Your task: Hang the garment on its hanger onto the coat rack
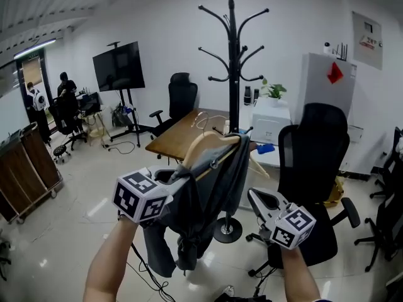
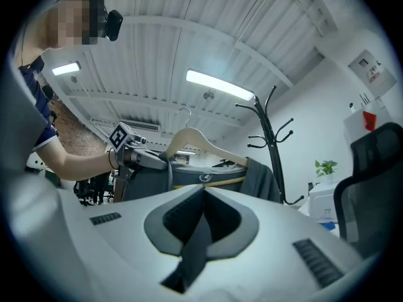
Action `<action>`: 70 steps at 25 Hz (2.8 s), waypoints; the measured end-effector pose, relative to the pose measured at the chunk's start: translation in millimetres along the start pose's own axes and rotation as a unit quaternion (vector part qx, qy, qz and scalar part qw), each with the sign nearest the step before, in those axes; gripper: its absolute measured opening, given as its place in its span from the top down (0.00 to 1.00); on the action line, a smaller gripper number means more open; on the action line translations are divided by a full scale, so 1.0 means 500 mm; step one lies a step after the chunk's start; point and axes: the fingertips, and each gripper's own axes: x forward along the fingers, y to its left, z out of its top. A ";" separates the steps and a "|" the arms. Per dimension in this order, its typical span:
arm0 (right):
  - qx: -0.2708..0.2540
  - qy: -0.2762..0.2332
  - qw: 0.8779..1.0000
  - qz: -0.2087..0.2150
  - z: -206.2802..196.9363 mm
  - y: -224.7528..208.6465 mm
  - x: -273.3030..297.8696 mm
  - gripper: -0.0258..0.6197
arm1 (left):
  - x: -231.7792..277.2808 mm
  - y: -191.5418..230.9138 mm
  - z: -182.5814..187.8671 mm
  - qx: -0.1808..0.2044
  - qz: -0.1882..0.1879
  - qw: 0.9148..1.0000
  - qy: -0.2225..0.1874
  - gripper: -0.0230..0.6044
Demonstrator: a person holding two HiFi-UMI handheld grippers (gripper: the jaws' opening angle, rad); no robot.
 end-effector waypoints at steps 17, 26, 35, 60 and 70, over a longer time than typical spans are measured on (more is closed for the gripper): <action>-0.046 -0.023 0.995 -0.089 0.060 -0.302 0.084 0.95 | 0.422 0.121 0.186 0.057 -0.110 0.992 -0.024 0.87; -0.061 -0.011 0.977 -0.204 0.057 -0.397 0.054 0.95 | 0.637 0.163 0.247 0.077 -0.189 0.979 -0.013 0.87; -0.062 -0.017 0.963 -0.261 0.050 -0.459 0.050 0.95 | 0.789 0.206 0.292 0.057 -0.218 0.974 0.008 0.87; -0.051 0.009 0.961 -0.272 0.004 -0.478 0.073 0.95 | 0.869 0.261 0.173 -0.025 -0.207 0.978 0.028 0.87; -0.039 0.020 0.963 -0.264 -0.018 -0.463 0.081 0.95 | 0.856 0.281 0.141 -0.025 -0.188 0.982 0.018 0.86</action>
